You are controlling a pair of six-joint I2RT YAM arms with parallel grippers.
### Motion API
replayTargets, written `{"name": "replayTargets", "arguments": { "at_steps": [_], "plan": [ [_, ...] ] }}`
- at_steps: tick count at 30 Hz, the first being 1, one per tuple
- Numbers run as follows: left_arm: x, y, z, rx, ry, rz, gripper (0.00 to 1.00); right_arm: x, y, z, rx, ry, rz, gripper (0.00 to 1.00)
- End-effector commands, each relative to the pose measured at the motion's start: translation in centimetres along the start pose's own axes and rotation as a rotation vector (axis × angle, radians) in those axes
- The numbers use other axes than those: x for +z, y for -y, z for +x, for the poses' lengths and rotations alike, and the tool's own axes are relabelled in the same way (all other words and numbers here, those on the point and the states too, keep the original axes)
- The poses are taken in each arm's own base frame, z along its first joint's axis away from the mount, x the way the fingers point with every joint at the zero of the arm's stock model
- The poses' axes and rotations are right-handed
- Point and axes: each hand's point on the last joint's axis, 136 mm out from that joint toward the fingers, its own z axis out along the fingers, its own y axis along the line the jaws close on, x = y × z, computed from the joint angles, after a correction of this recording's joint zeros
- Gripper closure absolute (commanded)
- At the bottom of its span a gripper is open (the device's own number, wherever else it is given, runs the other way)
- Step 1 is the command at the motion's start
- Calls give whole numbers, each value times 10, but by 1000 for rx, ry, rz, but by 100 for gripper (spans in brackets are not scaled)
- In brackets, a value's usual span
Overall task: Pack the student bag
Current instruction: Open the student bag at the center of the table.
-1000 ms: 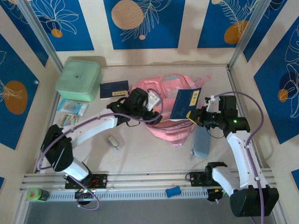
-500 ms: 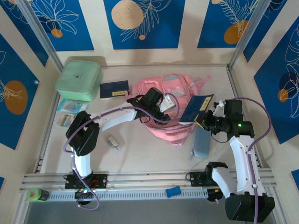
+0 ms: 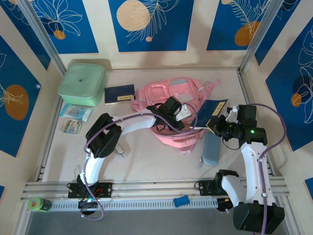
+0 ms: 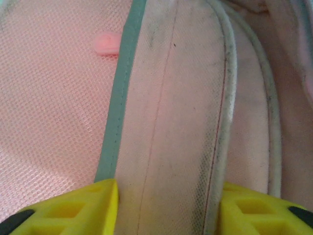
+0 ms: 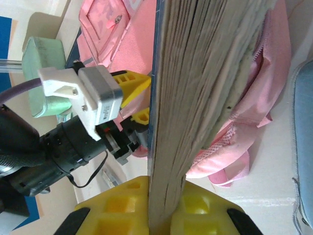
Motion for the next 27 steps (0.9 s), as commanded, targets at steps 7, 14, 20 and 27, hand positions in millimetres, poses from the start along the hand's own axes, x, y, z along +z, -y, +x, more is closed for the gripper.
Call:
{"name": "replayTargets", "arguments": {
  "at_steps": [7,14,20,27],
  "plan": [
    [-7,-20,-10,3,6,-114,88,-5,-11,-1,-25,6,-65,100],
    [-51,-39,-38,-39,91,-219,100,-19,-21,-3,-35,15,-69,100],
    [-101,-63,-69,-98,197,-296,100,-31,-21,1,-27,12,-27,100],
    [-133,-84,-101,-183,291,-297,100,-28,-11,13,-12,-29,4,100]
  ]
}}
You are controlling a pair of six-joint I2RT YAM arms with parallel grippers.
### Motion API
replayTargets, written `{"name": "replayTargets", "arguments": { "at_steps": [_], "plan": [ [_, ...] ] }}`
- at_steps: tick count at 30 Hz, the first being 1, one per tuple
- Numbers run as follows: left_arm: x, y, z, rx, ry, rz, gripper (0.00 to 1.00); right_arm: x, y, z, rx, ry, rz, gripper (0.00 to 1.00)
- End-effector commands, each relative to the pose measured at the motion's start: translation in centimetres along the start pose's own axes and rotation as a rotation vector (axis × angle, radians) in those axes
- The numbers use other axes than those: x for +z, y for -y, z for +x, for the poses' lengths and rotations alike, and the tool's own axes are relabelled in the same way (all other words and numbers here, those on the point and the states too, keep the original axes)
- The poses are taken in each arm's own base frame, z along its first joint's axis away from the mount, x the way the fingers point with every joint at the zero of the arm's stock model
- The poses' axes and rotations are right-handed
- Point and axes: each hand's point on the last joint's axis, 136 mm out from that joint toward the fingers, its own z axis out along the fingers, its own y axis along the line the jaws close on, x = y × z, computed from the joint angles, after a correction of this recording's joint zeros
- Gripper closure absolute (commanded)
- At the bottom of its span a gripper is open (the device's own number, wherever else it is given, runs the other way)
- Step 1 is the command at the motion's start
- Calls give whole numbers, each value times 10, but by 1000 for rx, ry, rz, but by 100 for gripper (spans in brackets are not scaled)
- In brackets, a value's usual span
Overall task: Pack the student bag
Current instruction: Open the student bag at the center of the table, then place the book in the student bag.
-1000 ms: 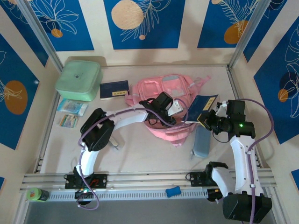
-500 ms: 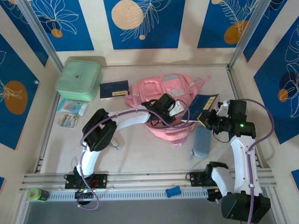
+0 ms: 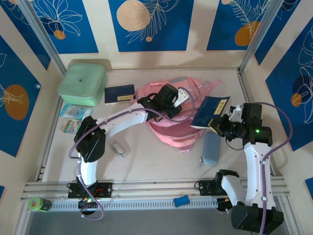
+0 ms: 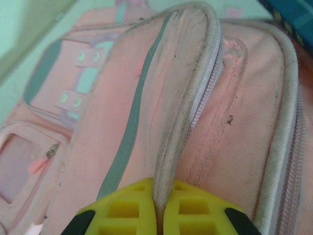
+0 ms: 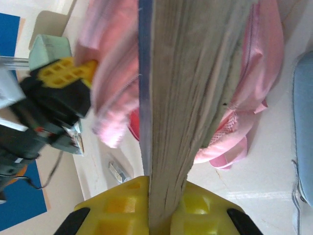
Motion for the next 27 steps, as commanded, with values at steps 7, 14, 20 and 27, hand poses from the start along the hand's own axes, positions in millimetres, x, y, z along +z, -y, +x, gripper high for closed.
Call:
{"name": "replayTargets", "arguments": {
  "at_steps": [7,14,20,27],
  "plan": [
    [-44,-36,-73,-130,177,-62,100,20,-7,33,-40,-160,-101,100],
    [-55,-49,-79,-165,191,-113,100,37,-15,49,-93,-245,-76,100],
    [-53,-50,-76,-146,171,-115,100,16,-7,31,-117,-118,9,100],
    [-56,-58,-75,-152,163,-132,100,2,18,31,-86,-57,158,100]
  ]
}}
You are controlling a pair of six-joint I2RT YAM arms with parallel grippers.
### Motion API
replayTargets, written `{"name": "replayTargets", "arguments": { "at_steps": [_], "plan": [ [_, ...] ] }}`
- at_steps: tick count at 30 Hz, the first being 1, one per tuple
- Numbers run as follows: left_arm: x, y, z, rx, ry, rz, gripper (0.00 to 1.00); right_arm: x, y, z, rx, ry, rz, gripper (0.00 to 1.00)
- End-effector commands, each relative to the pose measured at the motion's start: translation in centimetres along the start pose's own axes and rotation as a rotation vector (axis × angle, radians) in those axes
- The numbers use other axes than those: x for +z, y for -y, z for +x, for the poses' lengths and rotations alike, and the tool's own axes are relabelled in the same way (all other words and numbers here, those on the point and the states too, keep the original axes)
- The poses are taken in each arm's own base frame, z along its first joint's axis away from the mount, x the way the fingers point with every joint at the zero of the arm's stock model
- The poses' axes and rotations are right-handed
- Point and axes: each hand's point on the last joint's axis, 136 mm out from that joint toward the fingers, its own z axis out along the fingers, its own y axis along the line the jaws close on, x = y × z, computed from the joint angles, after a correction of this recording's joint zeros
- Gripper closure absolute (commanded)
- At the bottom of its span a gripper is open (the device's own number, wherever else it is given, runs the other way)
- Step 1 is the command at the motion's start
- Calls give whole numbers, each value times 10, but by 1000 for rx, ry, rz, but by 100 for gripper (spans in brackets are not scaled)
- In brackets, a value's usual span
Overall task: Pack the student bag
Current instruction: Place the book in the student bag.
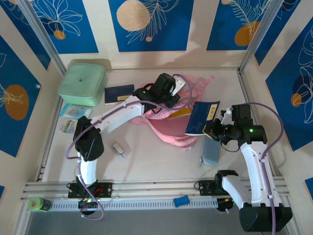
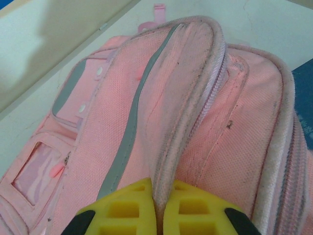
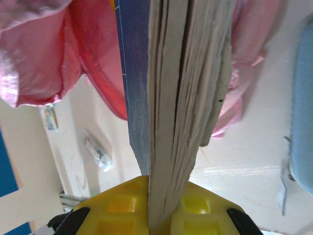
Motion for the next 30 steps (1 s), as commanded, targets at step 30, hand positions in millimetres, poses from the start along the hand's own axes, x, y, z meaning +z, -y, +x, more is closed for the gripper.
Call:
{"name": "replayTargets", "arguments": {
  "at_steps": [30],
  "plan": [
    [-59,-7,-65,-78,219,89,100,128,-63,-42,-49,-200,-491,100]
  ]
}}
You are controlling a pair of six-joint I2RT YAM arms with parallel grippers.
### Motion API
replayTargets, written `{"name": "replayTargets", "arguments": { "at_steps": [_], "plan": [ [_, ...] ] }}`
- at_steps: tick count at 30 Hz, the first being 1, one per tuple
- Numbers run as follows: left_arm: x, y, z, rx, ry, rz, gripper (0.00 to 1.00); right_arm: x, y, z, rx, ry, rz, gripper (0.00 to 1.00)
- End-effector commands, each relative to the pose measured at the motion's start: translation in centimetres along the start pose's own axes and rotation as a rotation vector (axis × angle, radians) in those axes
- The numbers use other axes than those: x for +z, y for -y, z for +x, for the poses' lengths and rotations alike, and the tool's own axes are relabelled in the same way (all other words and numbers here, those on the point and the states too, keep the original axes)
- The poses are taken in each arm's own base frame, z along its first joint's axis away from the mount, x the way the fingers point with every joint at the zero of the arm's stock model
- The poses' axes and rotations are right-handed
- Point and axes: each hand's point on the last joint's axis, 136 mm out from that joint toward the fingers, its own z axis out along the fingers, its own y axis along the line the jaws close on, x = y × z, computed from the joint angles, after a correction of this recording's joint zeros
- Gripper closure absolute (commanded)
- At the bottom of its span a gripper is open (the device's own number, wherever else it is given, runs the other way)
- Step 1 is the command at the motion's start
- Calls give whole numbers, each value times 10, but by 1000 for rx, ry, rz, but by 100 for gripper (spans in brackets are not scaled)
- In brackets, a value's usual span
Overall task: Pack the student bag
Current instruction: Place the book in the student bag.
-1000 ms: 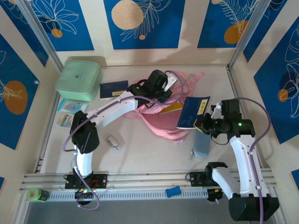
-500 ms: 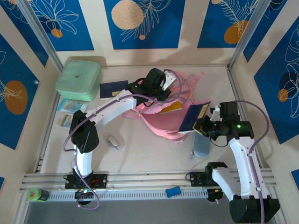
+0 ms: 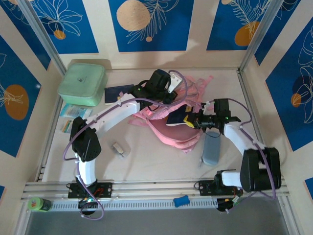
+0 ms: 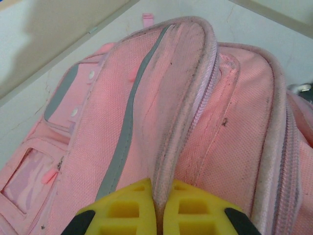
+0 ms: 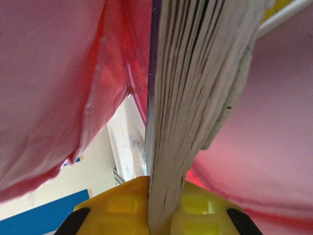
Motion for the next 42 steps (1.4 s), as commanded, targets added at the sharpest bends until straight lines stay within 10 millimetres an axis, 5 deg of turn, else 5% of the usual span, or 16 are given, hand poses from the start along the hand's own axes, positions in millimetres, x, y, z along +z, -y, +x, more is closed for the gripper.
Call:
{"name": "replayTargets", "arguments": {
  "at_steps": [1,8,11,16,22,26,32,42],
  "plan": [
    [-44,-4,-59,-27,199,2,100,12,-18,-10,-92,-9,-103,100],
    [-43,-3,-60,-32,206,12,100,41,9,-31,-68,-52,-46,99],
    [-42,-3,-59,-35,203,14,100,42,27,-44,-30,-39,16,85],
    [-45,-3,-57,-30,201,13,100,27,54,-43,82,-22,115,58],
    [-40,-4,-53,-32,189,16,100,3,72,-23,108,38,270,47],
    [-40,-3,-53,-29,190,16,100,-3,81,-6,126,69,343,56],
    [-38,-3,-55,-30,196,23,100,35,62,9,98,77,277,87],
    [-32,2,-52,-30,182,51,100,32,70,-84,118,397,262,98]
  ]
}}
